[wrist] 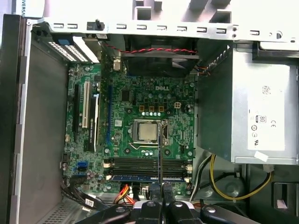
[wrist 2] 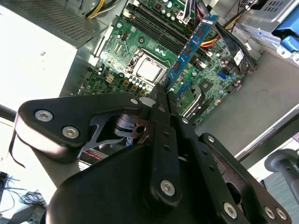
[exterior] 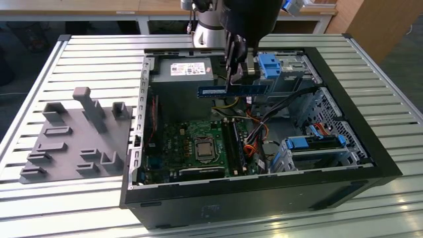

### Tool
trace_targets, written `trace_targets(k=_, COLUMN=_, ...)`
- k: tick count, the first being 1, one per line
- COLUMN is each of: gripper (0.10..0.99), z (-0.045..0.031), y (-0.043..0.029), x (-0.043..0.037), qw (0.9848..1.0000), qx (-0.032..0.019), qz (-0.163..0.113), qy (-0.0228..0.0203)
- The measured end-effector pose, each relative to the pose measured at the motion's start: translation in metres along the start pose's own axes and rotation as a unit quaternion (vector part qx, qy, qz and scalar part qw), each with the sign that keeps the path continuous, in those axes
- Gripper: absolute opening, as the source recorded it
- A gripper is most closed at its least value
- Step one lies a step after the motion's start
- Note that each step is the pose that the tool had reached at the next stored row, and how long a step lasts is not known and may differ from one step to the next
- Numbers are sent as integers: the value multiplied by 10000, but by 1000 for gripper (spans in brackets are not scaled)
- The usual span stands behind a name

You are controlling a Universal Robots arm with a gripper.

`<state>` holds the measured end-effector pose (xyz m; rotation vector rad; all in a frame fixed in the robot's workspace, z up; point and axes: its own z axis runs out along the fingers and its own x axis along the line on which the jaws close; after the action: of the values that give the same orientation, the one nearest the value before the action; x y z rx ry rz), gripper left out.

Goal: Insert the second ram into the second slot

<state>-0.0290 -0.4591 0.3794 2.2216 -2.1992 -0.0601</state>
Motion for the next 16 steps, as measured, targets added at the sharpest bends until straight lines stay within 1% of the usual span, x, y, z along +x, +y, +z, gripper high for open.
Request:
trace_targets(k=3, gripper=133, z=2, y=0, x=0, qw=9998, qx=3, qz=204, qy=-7)
trace_targets(k=7, gripper=133, z=3, y=0, x=0, qw=9990, qx=7, qz=436, qy=-15)
trace_targets(k=16, gripper=133, z=5, y=0, x=0, qw=9979, qx=11, qz=654, qy=-24)
